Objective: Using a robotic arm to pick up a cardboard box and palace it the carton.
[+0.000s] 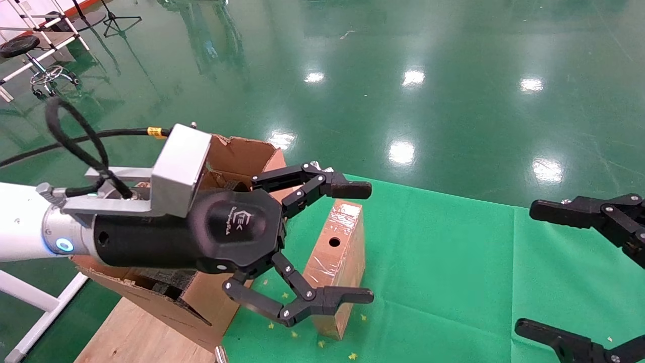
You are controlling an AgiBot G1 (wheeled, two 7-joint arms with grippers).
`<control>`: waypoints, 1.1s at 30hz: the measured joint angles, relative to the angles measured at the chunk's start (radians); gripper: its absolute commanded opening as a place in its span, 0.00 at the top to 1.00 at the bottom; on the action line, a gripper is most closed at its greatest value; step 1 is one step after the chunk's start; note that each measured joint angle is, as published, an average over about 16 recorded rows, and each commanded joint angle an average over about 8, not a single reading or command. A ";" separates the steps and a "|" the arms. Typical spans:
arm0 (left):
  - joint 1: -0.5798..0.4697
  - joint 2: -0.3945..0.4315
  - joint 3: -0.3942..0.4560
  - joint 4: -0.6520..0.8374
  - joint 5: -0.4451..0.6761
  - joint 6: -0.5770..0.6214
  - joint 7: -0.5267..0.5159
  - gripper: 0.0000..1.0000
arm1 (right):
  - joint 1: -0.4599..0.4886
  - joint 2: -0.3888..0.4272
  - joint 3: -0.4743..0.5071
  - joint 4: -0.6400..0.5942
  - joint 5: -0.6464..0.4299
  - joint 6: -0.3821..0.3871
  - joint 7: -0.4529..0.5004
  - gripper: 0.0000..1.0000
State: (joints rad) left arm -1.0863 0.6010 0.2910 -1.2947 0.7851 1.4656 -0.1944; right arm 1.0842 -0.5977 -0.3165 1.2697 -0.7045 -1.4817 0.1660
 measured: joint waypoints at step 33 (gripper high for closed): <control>-0.325 0.067 0.234 -0.055 0.566 -0.124 -0.490 0.00 | 0.000 0.000 -0.001 -0.001 0.000 0.000 -0.001 1.00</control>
State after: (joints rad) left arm -1.4118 0.6678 0.5247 -1.3498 1.3511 1.3420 -0.6845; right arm 1.0844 -0.5974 -0.3171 1.2688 -0.7043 -1.4815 0.1655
